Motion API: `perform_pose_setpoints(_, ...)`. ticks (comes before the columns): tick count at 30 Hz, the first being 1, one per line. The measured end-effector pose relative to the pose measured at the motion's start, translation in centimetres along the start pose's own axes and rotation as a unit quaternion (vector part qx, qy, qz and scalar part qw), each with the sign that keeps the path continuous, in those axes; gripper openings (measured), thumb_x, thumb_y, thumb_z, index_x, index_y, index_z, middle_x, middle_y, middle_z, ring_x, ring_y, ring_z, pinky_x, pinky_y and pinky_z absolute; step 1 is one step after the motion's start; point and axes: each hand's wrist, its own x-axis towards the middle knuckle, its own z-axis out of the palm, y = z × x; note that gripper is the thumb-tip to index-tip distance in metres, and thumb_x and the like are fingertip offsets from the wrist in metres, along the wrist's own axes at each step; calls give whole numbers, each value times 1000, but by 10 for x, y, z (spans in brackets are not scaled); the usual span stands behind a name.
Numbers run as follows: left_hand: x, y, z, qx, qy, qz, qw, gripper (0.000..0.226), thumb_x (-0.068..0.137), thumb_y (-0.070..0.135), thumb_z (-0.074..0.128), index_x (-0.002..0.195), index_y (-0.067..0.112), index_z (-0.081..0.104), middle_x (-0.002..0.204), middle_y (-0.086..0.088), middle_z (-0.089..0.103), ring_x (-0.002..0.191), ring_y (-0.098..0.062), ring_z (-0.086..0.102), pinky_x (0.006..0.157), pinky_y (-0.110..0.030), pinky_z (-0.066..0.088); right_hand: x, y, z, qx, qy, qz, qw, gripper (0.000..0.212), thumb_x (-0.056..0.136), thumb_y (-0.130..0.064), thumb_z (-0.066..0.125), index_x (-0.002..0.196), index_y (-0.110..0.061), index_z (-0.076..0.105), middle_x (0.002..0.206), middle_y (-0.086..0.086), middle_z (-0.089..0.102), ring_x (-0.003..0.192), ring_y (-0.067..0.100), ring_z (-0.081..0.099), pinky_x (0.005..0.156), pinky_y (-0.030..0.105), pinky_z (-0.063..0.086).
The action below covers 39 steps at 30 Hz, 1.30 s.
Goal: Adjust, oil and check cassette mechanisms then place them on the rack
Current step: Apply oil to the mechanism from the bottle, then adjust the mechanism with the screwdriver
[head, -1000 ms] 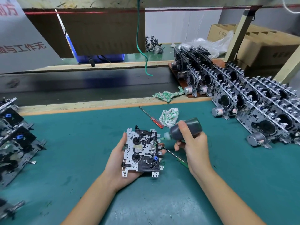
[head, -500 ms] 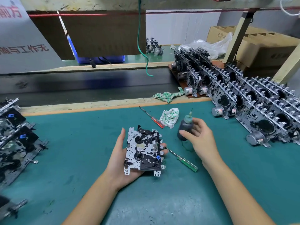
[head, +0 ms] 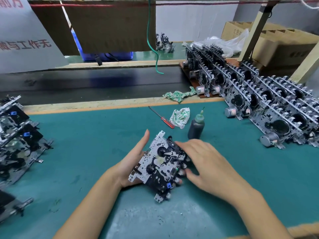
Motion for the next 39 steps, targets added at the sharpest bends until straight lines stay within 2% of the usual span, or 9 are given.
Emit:
perform_pose_setpoints(5,-1,4,-1,60,35,-18,997,96,55,91,36,82,4,67,82,-14,64,71,-23,61,65,-28,50,-7,6,-9,-65,42,16,997,57,52,-47,88,97,-17,71,82,-6,66,83,19,64,79,27,48)
perform_pose_setpoints(9,-13,9,-2,112,130,46,984,88,64,79,39,96,4,71,95,-18,72,81,-24,70,67,-30,57,-14,9,-3,-10,72,61,995,51,59,-64,73,85,-20,66,76,-13,52,74,12,49,71,20,32)
perform_pose_setpoints(10,-18,9,1,176,199,78,961,84,62,79,41,95,7,68,84,-12,73,74,-23,70,65,-31,57,-15,10,0,-2,90,58,994,52,60,-68,69,81,-20,64,75,-15,48,71,8,42,68,19,27)
perform_pose_setpoints(12,-31,6,8,408,335,115,841,83,58,91,34,91,19,58,64,4,67,64,-20,66,65,-33,53,-13,9,4,0,104,46,994,53,65,-72,60,78,-20,61,72,-16,45,71,8,39,65,22,24)
perform_pose_setpoints(14,-47,-8,12,599,376,109,699,88,49,103,15,89,31,44,70,11,61,71,-15,60,64,-33,44,-13,9,9,-17,95,36,995,55,71,-73,48,77,-19,61,71,-13,51,72,13,47,67,24,28)
perform_pose_setpoints(16,-60,-21,14,654,398,92,637,90,38,105,5,86,36,39,71,13,58,72,-7,56,58,-28,36,-15,9,12,-39,96,26,994,56,73,-72,45,77,-18,61,71,-9,55,72,17,51,70,25,30)
perform_pose_setpoints(24,-55,-41,29,717,366,203,557,45,54,89,38,52,44,32,47,11,38,48,-10,57,42,-16,18,-20,10,22,-70,170,-32,982,47,77,-59,56,65,-15,63,58,-6,52,59,20,47,62,30,32)
perform_pose_setpoints(33,-40,-46,24,678,441,289,513,59,57,73,48,41,16,48,39,2,43,31,-19,46,37,-18,24,-18,6,28,-31,189,-31,981,46,71,-56,62,60,-11,59,56,-4,47,54,19,44,60,26,31)
perform_pose_setpoints(39,-43,-45,11,703,376,336,501,62,60,76,52,47,15,47,42,5,42,34,-17,45,34,-19,29,-20,7,30,-62,199,-32,978,50,75,-59,58,57,-13,56,54,-6,46,51,18,42,57,26,28)
